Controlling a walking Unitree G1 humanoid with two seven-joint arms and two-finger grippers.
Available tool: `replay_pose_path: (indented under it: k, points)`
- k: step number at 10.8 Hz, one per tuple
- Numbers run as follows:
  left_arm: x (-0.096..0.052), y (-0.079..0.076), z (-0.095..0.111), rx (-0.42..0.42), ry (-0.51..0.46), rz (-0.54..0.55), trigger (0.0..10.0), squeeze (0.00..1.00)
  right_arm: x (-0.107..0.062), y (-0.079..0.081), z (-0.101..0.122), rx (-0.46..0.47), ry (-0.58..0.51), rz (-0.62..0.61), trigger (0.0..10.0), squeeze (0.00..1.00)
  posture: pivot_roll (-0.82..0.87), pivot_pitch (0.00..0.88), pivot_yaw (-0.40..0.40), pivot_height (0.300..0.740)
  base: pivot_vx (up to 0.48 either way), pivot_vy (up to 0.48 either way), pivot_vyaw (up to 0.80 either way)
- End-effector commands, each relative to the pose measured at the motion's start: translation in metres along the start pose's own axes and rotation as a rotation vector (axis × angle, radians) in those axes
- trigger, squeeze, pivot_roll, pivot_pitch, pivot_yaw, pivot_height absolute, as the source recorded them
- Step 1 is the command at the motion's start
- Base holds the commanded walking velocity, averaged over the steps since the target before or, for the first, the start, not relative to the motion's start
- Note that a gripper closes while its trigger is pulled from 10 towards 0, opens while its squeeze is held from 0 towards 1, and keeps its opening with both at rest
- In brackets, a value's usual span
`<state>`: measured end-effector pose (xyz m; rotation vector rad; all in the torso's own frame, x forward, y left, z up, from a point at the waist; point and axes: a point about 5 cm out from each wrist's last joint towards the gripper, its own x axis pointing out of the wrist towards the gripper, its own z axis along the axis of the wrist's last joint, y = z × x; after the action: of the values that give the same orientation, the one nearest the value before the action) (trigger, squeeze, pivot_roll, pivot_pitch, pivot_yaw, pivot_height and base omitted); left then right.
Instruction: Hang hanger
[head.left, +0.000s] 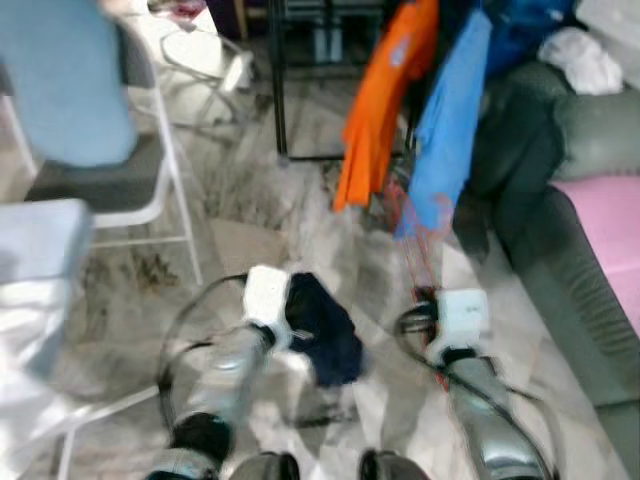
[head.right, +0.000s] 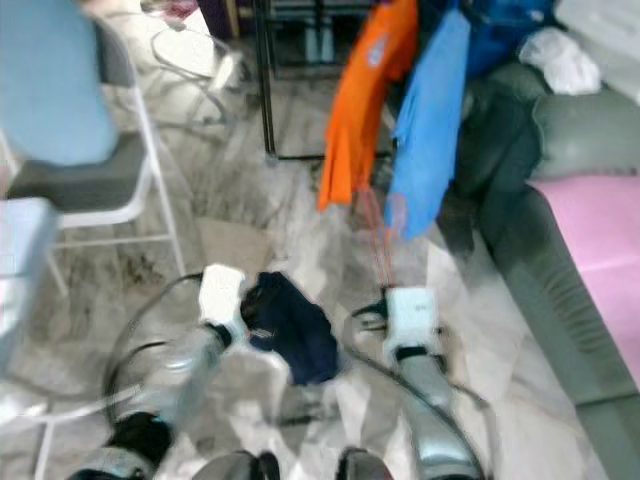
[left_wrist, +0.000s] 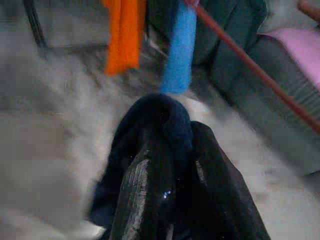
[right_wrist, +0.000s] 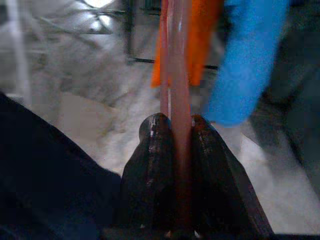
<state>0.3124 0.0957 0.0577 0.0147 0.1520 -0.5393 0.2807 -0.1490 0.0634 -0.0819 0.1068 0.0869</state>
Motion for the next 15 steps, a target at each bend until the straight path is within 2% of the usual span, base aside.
replay_pose_path:
  k: [1,2,3,4,5,6,7,8,9,10,11,13,14,15]
  points:
    - [0.001,-0.013,0.012,0.191,-0.073,-0.111,10.0,0.0,-0.003,-0.006,-0.001,-0.01,-0.001,-0.012,10.0,0.0,-0.11,0.19,0.044,0.74,0.0,0.0,0.0]
    - [0.003,-0.011,0.019,0.278,-0.077,-0.16,10.0,0.0,-0.003,-0.008,-0.001,-0.012,-0.001,-0.011,10.0,0.0,-0.11,0.192,0.041,0.74,0.0,0.0,0.0]
    - [0.004,0.003,0.029,0.412,-0.07,-0.18,10.0,0.0,-0.004,-0.014,-0.001,-0.02,-0.002,-0.014,10.0,0.0,-0.11,0.203,0.038,0.74,0.0,0.0,0.0]
    - [0.003,0.018,0.036,0.626,-0.016,-0.237,10.0,0.0,-0.005,-0.023,0.0,-0.033,0.0,-0.028,10.0,0.0,-0.1,0.213,0.037,0.74,0.0,0.0,0.0]
    - [-0.001,0.033,0.035,0.862,0.084,-0.305,10.0,0.0,-0.005,-0.031,0.0,-0.045,0.0,-0.036,10.0,0.0,-0.1,0.221,0.039,0.74,0.0,0.0,0.0]
    - [-0.005,0.047,0.036,1.018,0.146,-0.316,10.0,0.0,-0.006,-0.036,0.001,-0.056,0.004,-0.037,10.0,0.0,-0.1,0.232,0.042,0.74,0.0,0.0,0.0]
    - [-0.013,0.067,0.031,1.241,0.275,-0.376,10.0,0.0,-0.007,-0.041,0.002,-0.061,0.001,-0.032,10.0,0.0,-0.09,0.25,0.054,0.74,0.0,0.0,0.0]
    - [-0.019,0.084,0.032,1.375,0.371,-0.381,10.0,0.0,-0.008,-0.043,0.004,-0.07,-0.002,-0.017,10.0,0.0,-0.09,0.253,0.055,0.74,0.0,0.0,0.0]
    - [-0.019,0.099,0.043,1.522,0.402,-0.335,10.0,0.0,-0.009,-0.045,0.006,-0.062,-0.001,0.024,10.0,0.0,-0.09,0.269,0.067,0.74,0.0,0.0,0.0]
    - [-0.016,0.104,0.051,1.608,0.409,-0.307,10.0,0.0,-0.01,-0.046,0.008,-0.061,-0.004,0.066,10.0,0.0,-0.09,0.27,0.07,0.74,0.0,0.0,0.0]
    - [-0.012,0.105,0.058,1.697,0.39,-0.297,10.0,0.0,-0.009,-0.047,0.011,-0.068,-0.003,0.12,10.0,0.0,-0.09,0.269,0.072,0.74,0.0,0.0,0.0]
    - [0.001,0.095,0.074,1.792,0.229,-0.242,10.0,0.0,-0.006,-0.043,0.021,-0.055,0.0,0.266,10.0,0.0,-0.09,0.264,0.072,0.74,0.0,0.0,0.0]
    - [0.009,0.083,0.092,1.82,0.023,-0.188,10.0,0.0,-0.007,-0.038,0.027,-0.044,0.01,0.384,10.0,0.0,-0.09,0.26,0.069,0.74,0.0,0.0,0.0]
    - [0.013,0.08,0.103,1.818,-0.056,-0.139,10.0,0.0,-0.009,-0.035,0.028,-0.04,0.02,0.442,10.0,0.0,-0.09,0.26,0.069,0.74,0.0,0.0,0.0]
